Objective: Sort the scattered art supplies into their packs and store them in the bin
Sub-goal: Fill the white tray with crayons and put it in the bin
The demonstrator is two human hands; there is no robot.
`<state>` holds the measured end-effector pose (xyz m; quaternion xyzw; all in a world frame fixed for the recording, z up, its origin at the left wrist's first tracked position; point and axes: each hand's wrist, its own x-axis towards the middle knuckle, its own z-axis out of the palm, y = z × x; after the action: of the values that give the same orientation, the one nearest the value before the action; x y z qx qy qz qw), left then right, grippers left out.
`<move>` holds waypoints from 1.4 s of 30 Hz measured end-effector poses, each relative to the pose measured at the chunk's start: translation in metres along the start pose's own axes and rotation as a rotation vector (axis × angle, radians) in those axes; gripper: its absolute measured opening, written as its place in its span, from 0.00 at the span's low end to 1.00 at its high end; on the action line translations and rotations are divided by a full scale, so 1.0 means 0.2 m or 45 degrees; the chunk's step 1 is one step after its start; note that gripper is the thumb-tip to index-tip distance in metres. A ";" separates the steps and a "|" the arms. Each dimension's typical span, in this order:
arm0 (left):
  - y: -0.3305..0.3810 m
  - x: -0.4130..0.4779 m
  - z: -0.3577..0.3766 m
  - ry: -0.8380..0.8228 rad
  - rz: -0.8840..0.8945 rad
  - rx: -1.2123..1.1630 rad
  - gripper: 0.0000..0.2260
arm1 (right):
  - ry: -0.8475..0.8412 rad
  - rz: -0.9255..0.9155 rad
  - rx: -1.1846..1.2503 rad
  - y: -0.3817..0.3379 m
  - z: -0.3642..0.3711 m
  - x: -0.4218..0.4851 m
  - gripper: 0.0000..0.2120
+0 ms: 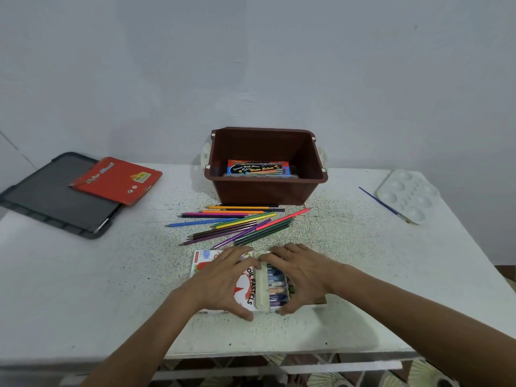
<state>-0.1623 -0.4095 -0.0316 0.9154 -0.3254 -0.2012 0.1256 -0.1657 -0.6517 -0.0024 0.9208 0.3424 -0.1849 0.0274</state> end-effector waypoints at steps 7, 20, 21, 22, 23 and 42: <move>-0.02 0.00 0.03 0.034 0.017 -0.008 0.46 | 0.079 0.056 0.108 0.01 0.07 -0.04 0.52; -0.03 0.00 0.04 0.047 0.047 -0.003 0.45 | 0.284 0.512 0.499 0.07 0.18 -0.20 0.36; -0.03 0.00 0.04 0.047 0.046 -0.001 0.45 | 0.304 0.537 0.527 0.05 0.19 -0.19 0.36; -0.03 0.00 0.04 0.048 0.045 0.000 0.45 | 0.327 0.560 0.545 0.02 0.18 -0.18 0.36; -0.03 0.00 0.04 0.047 0.044 0.003 0.46 | 0.345 0.585 0.557 0.00 0.18 -0.17 0.34; -0.04 -0.03 0.06 0.111 0.061 -0.028 0.44 | 0.698 0.741 1.054 -0.26 0.16 -0.01 0.13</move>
<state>-0.1668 -0.4010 -0.0443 0.9138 -0.3391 -0.1617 0.1545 -0.2107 -0.6184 -0.0266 0.9254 -0.0315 -0.0429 -0.3753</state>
